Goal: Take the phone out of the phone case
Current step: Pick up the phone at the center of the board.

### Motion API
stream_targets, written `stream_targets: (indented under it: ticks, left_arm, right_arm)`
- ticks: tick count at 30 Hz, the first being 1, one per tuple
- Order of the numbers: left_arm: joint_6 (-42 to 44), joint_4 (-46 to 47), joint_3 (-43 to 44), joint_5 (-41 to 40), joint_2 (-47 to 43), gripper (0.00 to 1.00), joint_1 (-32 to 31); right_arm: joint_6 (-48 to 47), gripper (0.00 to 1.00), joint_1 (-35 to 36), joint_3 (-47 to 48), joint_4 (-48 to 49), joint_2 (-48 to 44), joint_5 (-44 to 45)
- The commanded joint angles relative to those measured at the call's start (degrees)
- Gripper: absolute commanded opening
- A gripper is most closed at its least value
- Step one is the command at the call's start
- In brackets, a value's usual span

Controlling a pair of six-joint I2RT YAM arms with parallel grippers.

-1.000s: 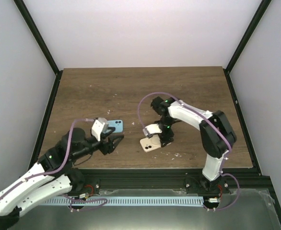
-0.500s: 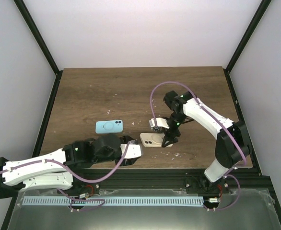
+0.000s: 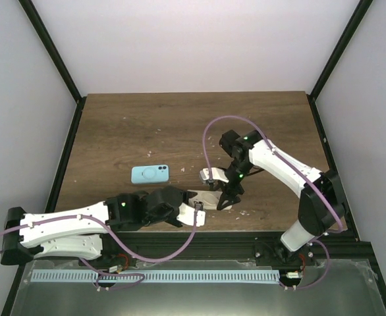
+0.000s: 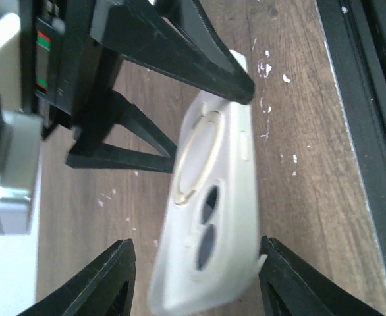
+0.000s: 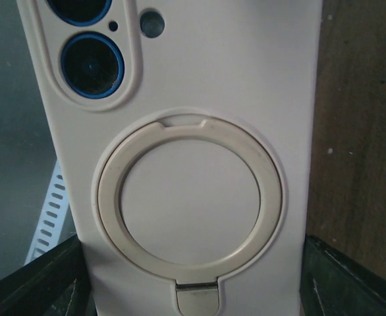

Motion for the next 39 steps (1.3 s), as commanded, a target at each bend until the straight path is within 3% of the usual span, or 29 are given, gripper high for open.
stream_targets:
  ticks: [1,11,17,20,23,27,32,35,39]
  left_arm:
    - [7.54,4.15,-0.76,-3.00,-1.06,0.50,-0.87]
    - [12.76,5.84,-2.88,-4.99,-1.87,0.25,-1.26]
    - [11.30,6.06,-2.50,-5.09,-1.12,0.01,-1.36]
    - [8.88,4.70,-2.47,-6.16,-0.89,0.00,-1.36]
    - [4.06,3.00,-2.86,-6.09,-2.60,0.00,-1.31]
    - [-6.97,-4.02,-1.00,-3.13,-3.54,0.00,0.74]
    - [-15.47,-9.07,-1.51,2.66,-5.89,0.00,8.39]
    - [-17.31,-8.13,-1.33,8.97,-8.63,0.00,12.43]
    - [-18.49,-10.24,1.84,13.21,-7.98,0.00,15.74]
  right_arm:
    - [0.96,0.60,1.73,-0.10,-0.70,-2.00,-3.73]
    - [3.14,0.60,2.75,1.18,-0.78,-2.16,-4.38]
    - [4.08,0.61,2.75,1.33,-0.70,-1.81,-4.92]
    - [4.18,0.69,2.74,1.14,-0.49,-1.78,-4.73]
    - [4.57,0.88,2.58,1.96,0.57,-3.67,-3.88]
    - [6.31,0.99,2.04,4.98,2.87,-6.69,-3.06]
    - [17.78,0.97,2.08,-2.60,18.00,-12.88,-5.04]
    - [23.35,0.91,2.29,-7.26,26.99,-15.97,-3.52]
    - [25.11,0.79,3.43,-8.77,31.11,-16.97,-0.68]
